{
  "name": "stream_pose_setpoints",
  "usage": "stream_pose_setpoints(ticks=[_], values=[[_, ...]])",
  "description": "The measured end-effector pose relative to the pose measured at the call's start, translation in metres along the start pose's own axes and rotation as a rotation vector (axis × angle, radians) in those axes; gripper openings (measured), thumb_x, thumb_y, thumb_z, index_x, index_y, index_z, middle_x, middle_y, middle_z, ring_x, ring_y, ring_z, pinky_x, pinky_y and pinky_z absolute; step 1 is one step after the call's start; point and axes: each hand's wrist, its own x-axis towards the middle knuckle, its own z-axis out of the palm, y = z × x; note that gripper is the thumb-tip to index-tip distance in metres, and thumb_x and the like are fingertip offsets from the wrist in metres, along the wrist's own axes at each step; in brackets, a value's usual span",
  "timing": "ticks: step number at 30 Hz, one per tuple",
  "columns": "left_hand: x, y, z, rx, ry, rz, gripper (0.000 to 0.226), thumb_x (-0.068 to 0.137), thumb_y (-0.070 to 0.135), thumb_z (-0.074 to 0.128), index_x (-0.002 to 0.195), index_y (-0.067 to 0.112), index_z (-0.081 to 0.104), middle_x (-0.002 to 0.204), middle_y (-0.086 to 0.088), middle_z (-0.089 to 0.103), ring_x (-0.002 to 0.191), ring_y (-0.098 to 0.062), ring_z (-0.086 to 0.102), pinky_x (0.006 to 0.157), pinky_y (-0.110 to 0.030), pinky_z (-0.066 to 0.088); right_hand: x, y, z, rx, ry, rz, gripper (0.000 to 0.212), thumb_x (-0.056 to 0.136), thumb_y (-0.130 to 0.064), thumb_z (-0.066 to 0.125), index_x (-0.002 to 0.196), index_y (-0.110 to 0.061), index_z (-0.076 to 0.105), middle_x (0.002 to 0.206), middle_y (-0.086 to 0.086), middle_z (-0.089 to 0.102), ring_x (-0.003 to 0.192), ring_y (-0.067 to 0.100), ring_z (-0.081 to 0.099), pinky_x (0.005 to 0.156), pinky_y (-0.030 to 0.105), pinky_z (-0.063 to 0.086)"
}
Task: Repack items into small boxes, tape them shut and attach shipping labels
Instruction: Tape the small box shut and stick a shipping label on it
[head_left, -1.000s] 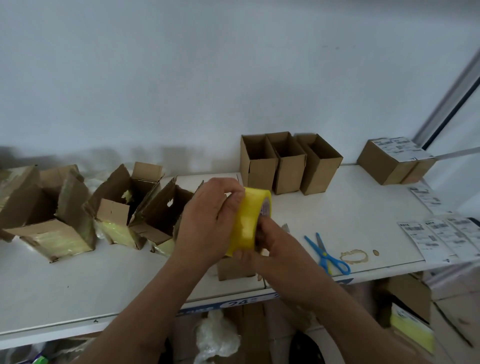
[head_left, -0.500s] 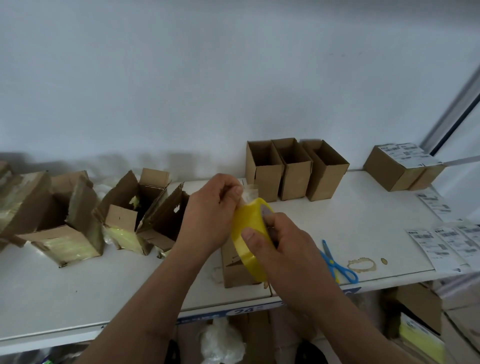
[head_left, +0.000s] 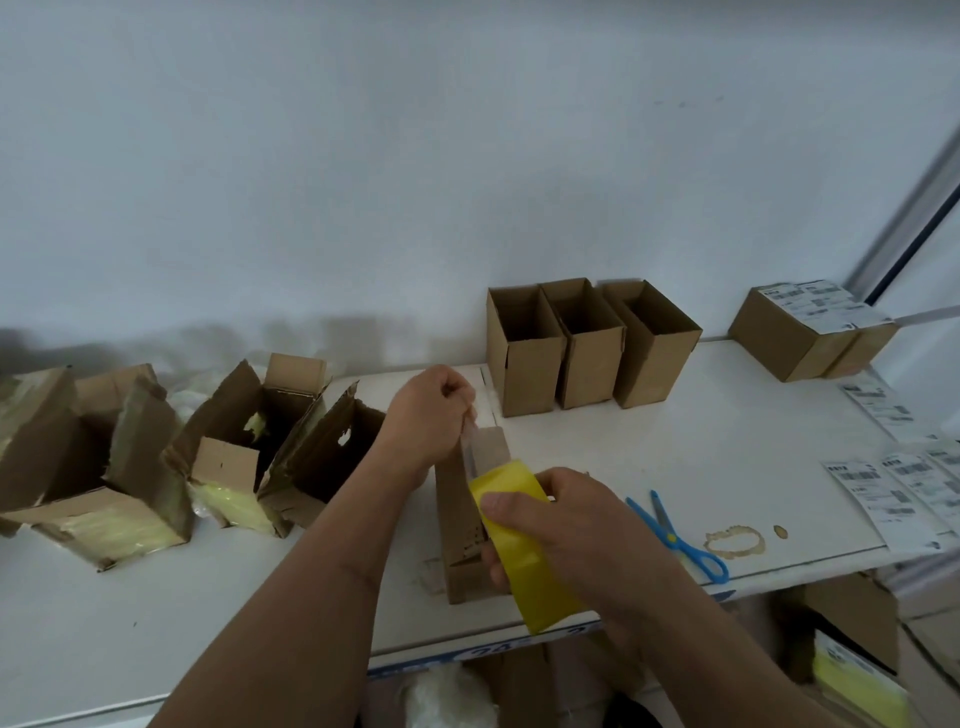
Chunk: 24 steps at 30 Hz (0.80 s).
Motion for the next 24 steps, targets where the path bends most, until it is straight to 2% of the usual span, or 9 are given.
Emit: stream_pose_setpoints(ticks=[3,6,8,10,12,14,18,22,24], values=[[0.004,-0.006,0.007,-0.008,0.022,-0.018,0.014,0.100,0.014,0.051,0.092,0.013,0.062,0.079,-0.004,0.068,0.063,-0.009,0.061,0.045,-0.008,0.043,0.009,0.000,-0.001,0.054,-0.015,0.016,0.046,0.083,-0.058,0.064,0.110,-0.023,0.052,0.088,0.003,0.075,0.078,0.021,0.074,0.085,0.045,0.059],[0.010,-0.010,0.014,0.020,0.024,-0.023,0.015,0.100,0.014,0.050,0.088,0.014,0.060,0.077,-0.008,0.069,0.058,-0.010,0.060,0.043,-0.009,0.042,0.015,-0.002,-0.004,0.071,-0.044,0.021,0.041,0.086,-0.051,0.064,0.110,-0.020,0.052,0.084,0.005,0.076,0.074,0.022,0.073,0.083,0.045,0.059],[0.012,-0.013,0.016,0.026,0.042,-0.048,0.016,0.100,0.012,0.049,0.088,0.012,0.059,0.076,-0.009,0.067,0.056,-0.010,0.059,0.042,-0.010,0.042,0.014,-0.006,-0.007,0.087,-0.056,0.005,0.036,0.087,-0.043,0.065,0.111,-0.019,0.053,0.088,0.005,0.075,0.075,0.019,0.071,0.075,0.039,0.059],[0.015,-0.018,0.015,-0.029,0.068,-0.098,0.017,0.100,0.008,0.047,0.087,0.011,0.059,0.079,-0.011,0.066,0.059,-0.013,0.061,0.043,-0.014,0.046,0.012,-0.008,-0.007,-0.035,-0.022,-0.042,0.040,0.084,-0.052,0.063,0.109,-0.023,0.052,0.098,0.002,0.068,0.085,0.016,0.066,0.073,0.034,0.054],[0.017,-0.019,0.013,-0.101,0.071,-0.143,0.018,0.100,0.006,0.045,0.088,0.009,0.058,0.081,-0.014,0.064,0.063,-0.019,0.062,0.043,-0.018,0.049,0.009,-0.012,-0.002,-0.126,0.008,-0.073,0.061,0.065,-0.072,0.058,0.105,-0.027,0.053,0.101,0.001,0.066,0.092,0.020,0.066,0.081,0.040,0.056],[0.020,-0.020,0.013,-0.097,0.077,-0.151,0.017,0.100,0.007,0.046,0.091,0.007,0.059,0.083,-0.014,0.064,0.062,-0.016,0.061,0.044,-0.019,0.049,0.012,-0.011,0.004,-0.111,0.055,-0.083,0.068,0.054,-0.079,0.053,0.099,-0.028,0.054,0.098,0.004,0.068,0.090,0.023,0.068,0.082,0.047,0.058],[0.026,-0.023,0.013,-0.086,0.096,-0.139,0.016,0.101,0.007,0.045,0.095,0.006,0.060,0.077,-0.007,0.061,0.056,-0.007,0.055,0.036,-0.009,0.039,0.020,-0.011,0.014,-0.058,0.107,-0.113,0.050,0.073,-0.069,0.059,0.097,-0.025,0.055,0.090,0.005,0.070,0.080,0.020,0.070,0.075,0.040,0.061],[0.033,-0.025,0.014,-0.068,0.094,-0.139,0.018,0.100,0.007,0.046,0.090,0.011,0.059,0.079,-0.009,0.063,0.058,-0.009,0.056,0.037,-0.009,0.040,0.025,-0.016,0.010,0.003,0.056,-0.064,0.040,0.085,-0.056,0.059,0.094,-0.018,0.055,0.062,-0.006,0.068,0.052,0.004,0.065,0.061,0.021,0.059],[0.036,-0.027,0.013,-0.075,0.083,-0.151,0.016,0.100,0.008,0.047,0.091,0.011,0.060,0.079,-0.007,0.064,0.060,-0.010,0.059,0.039,-0.009,0.042,0.026,-0.015,0.010,-0.025,0.027,-0.034,0.041,0.086,-0.057,0.058,0.093,-0.017,0.053,0.062,-0.006,0.068,0.048,0.004,0.063,0.061,0.021,0.059]])
